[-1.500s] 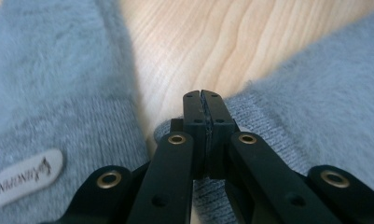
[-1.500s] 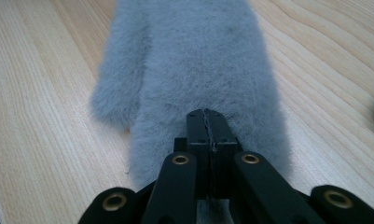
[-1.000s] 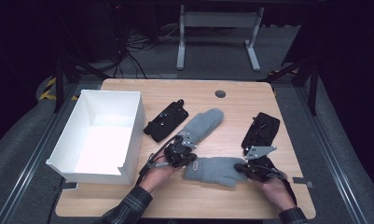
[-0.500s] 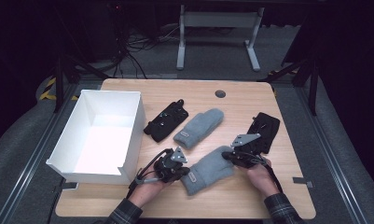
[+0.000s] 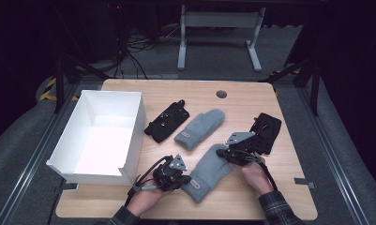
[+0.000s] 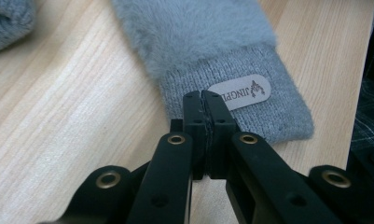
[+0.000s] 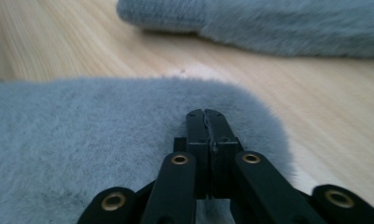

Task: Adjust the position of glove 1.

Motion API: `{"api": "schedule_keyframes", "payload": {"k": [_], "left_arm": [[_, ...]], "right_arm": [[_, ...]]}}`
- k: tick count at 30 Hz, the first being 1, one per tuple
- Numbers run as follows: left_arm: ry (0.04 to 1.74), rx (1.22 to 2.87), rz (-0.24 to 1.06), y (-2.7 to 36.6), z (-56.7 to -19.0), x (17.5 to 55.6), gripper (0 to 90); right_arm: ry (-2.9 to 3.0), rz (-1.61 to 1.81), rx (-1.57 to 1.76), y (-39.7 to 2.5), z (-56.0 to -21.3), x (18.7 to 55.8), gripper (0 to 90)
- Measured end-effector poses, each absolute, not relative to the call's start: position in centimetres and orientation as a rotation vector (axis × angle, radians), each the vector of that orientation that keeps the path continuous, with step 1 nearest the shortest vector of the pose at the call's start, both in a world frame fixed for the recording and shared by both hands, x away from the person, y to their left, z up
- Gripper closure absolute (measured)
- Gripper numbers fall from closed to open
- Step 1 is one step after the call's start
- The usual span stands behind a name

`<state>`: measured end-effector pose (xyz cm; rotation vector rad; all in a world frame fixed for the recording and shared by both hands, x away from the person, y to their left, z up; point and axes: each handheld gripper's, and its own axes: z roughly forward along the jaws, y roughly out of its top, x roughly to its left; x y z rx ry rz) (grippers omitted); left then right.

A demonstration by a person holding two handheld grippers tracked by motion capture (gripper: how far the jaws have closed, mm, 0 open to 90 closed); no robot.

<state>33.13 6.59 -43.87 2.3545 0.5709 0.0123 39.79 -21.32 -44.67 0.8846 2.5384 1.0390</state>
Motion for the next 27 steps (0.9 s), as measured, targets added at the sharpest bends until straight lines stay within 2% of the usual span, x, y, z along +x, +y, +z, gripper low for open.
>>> {"api": "schedule_keyframes", "payload": {"k": [2,3,9,10,16,21,27], "left_arm": [[0.581,2.342,0.021,6.8,-43.7,33.2,82.3],[0.592,2.334,0.021,7.0,-43.6,33.4,77.0],[0.616,2.312,0.071,7.2,-42.8,34.1,58.9],[0.616,2.312,0.071,7.2,-42.8,34.1,57.0],[0.659,2.276,0.098,7.2,-42.3,36.2,48.3],[0.679,2.251,0.125,7.1,-41.6,37.8,44.5],[0.706,2.217,0.184,6.8,-40.9,40.4,49.2]], "right_arm": [[2.489,1.081,0.893,-22.0,-43.9,39.5,74.2],[2.465,1.091,0.905,-22.6,-43.6,39.2,64.8],[2.435,1.078,0.978,-25.5,-44.0,37.3,42.8],[2.435,1.078,0.978,-25.5,-44.0,37.3,42.8],[2.435,1.067,1.011,-27.4,-45.6,34.3,27.0],[2.443,1.059,1.004,-27.6,-46.1,33.4,23.7],[2.440,1.015,0.993,-27.8,-46.7,32.9,22.4]]}}
